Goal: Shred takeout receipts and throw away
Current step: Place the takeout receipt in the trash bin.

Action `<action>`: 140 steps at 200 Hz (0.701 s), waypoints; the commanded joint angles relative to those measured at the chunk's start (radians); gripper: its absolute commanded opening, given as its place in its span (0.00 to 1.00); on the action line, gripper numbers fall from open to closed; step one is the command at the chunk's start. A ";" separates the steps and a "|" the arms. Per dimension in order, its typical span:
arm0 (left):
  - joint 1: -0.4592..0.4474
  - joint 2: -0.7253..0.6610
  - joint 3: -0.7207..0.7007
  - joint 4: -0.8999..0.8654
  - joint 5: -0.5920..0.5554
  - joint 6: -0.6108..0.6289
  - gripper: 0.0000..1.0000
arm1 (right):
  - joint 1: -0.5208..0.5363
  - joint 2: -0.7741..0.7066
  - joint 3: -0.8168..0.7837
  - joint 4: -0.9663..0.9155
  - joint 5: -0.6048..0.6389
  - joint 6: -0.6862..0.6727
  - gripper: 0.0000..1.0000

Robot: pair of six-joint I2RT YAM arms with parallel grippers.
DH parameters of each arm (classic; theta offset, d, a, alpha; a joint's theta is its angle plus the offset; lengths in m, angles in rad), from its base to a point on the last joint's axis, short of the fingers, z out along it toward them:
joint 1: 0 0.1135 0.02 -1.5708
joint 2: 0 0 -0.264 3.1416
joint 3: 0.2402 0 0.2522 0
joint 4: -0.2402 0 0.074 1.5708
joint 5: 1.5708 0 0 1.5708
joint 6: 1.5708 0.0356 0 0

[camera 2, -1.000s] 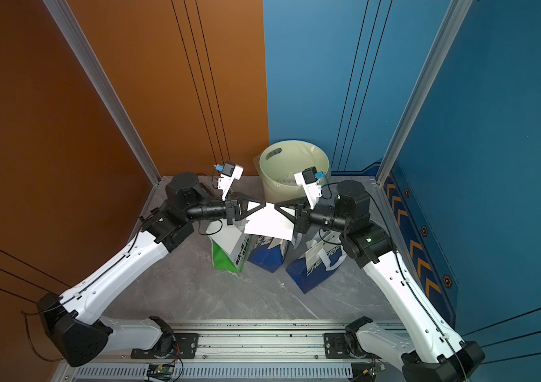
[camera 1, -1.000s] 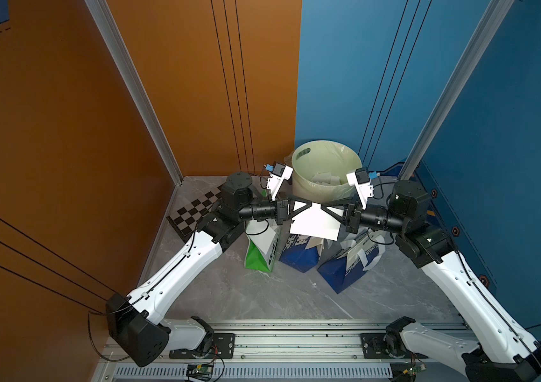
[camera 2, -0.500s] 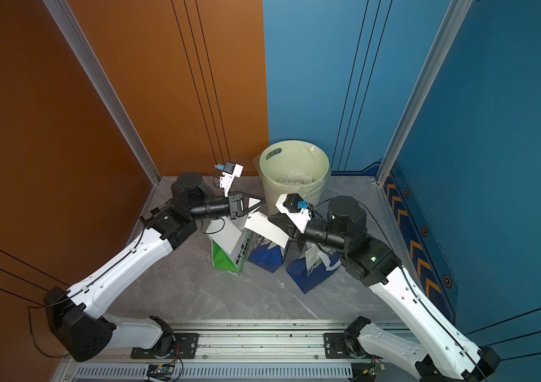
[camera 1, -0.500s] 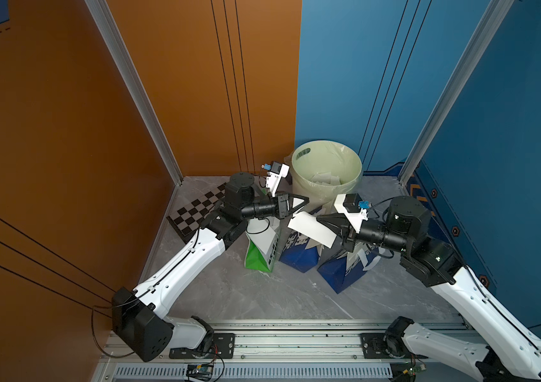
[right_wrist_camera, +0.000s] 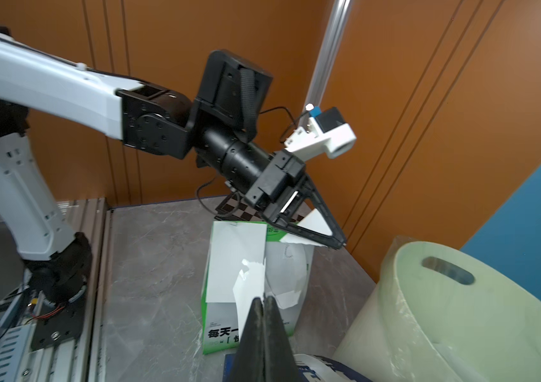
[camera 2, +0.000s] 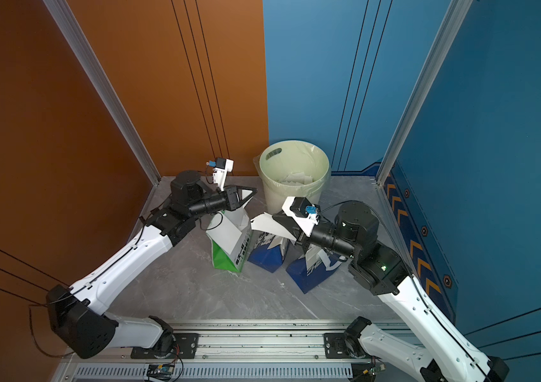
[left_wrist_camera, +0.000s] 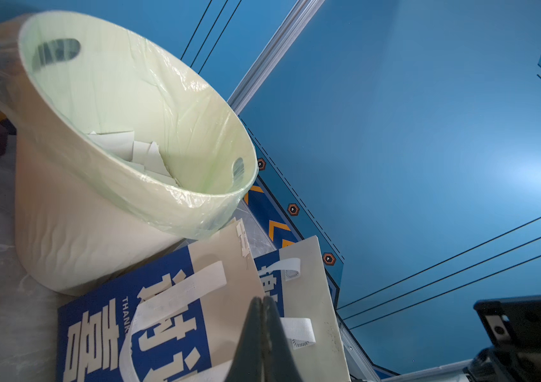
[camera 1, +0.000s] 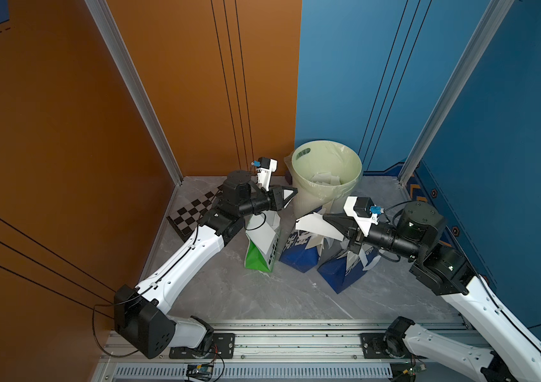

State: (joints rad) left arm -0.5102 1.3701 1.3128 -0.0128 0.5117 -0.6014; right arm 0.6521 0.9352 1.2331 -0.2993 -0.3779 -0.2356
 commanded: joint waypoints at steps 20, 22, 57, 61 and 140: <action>-0.065 0.080 0.197 -0.095 -0.222 0.290 0.00 | -0.078 -0.070 -0.093 0.154 0.239 0.148 0.00; -0.067 0.091 0.210 -0.099 -0.229 0.298 0.00 | -0.081 -0.073 -0.097 0.155 0.238 0.150 0.00; -0.094 0.332 0.502 -0.251 -0.317 0.418 0.00 | -0.106 -0.139 -0.119 0.124 0.250 0.156 0.00; -0.097 0.360 0.537 -0.267 -0.330 0.429 0.00 | -0.107 -0.145 -0.118 0.120 0.248 0.154 0.00; -0.103 0.841 1.178 -0.502 -0.435 0.553 0.05 | -0.123 -0.199 -0.125 0.094 0.227 0.145 0.00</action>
State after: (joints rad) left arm -0.6064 2.1288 2.3211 -0.3939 0.1265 -0.1215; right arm 0.5362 0.7383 1.1175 -0.2153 -0.1532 -0.1059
